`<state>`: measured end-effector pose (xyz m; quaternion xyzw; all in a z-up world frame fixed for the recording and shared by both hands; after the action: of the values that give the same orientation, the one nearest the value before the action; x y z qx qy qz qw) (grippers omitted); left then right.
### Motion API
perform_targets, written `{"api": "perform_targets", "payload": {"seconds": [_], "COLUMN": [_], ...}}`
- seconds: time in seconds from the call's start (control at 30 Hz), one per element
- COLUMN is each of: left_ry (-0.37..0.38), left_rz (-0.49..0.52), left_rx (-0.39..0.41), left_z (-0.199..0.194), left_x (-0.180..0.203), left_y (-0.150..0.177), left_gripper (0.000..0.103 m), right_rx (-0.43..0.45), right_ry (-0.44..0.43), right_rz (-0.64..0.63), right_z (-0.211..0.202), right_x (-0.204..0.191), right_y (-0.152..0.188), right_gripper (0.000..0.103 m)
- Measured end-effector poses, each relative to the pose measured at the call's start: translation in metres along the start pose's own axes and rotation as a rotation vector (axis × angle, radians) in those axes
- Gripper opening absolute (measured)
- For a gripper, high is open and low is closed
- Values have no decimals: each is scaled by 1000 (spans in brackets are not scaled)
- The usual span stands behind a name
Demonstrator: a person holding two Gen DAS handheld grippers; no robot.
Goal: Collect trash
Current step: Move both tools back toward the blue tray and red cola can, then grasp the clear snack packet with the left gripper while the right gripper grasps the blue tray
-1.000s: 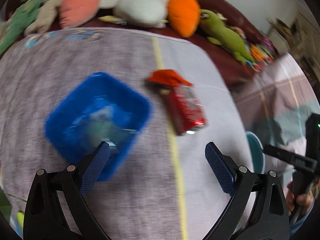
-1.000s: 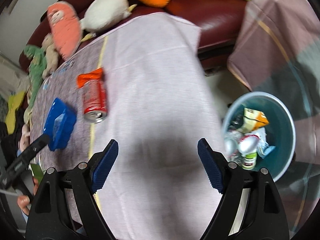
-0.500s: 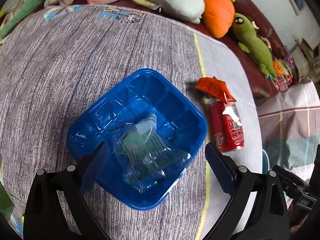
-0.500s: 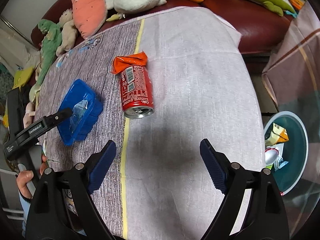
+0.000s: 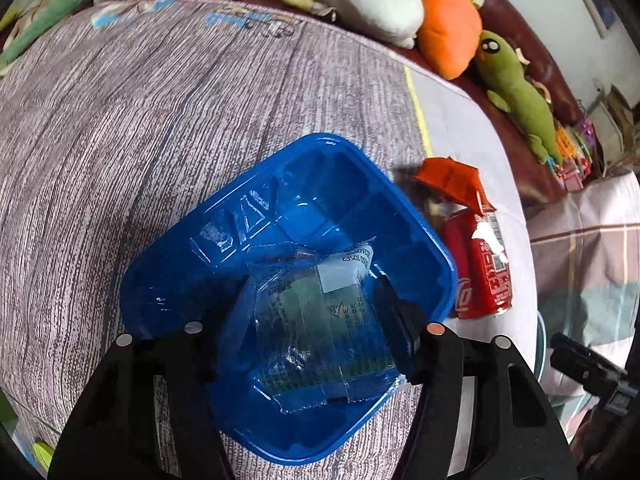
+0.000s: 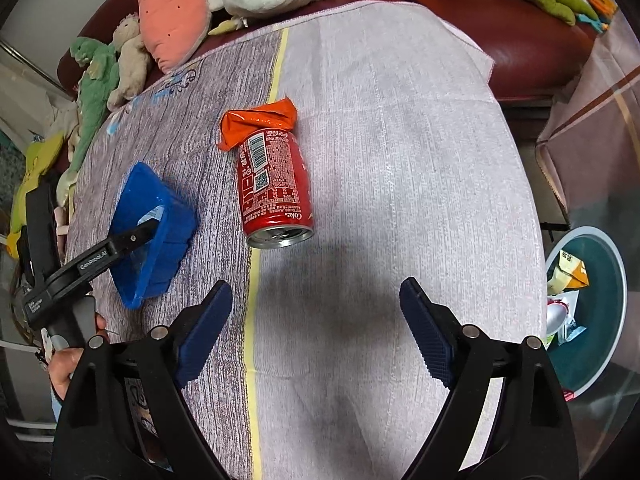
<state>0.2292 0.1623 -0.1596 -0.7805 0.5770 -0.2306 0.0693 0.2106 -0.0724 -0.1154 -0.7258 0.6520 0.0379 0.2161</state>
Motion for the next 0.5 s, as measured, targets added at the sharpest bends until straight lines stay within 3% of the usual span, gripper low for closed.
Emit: {"api": "perform_targets", "payload": {"seconds": [0.03,0.2,0.5], "left_ry": [-7,-2,58], "left_rz": [13,68,43], "left_rx": [14,61,175], "left_z": [-2,-19,-77], "left_x": [0,0,-21], "left_y": [0,1,-11], "left_gripper": [53,52,53], "right_rx": [2,16,13], "right_ry": [2,1,-45], "right_rz": [1,-10,-118], "right_z": [0,-2,7], "right_x": [-1,-12,-78], "right_y": [0,-5,-22], "right_gripper": [82,82,82]}}
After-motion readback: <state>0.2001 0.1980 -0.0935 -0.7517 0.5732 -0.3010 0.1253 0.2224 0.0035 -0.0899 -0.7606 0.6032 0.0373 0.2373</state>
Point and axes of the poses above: each gripper's, at about its wrist camera, not at the fingertips, and z roughly the way its jaws point, x to its right, y to its underside, the point moved 10 cm from there along z, roughly the way its jaws point, and after that the axes turned 2 degrees about -y, right-handed, at the moved point
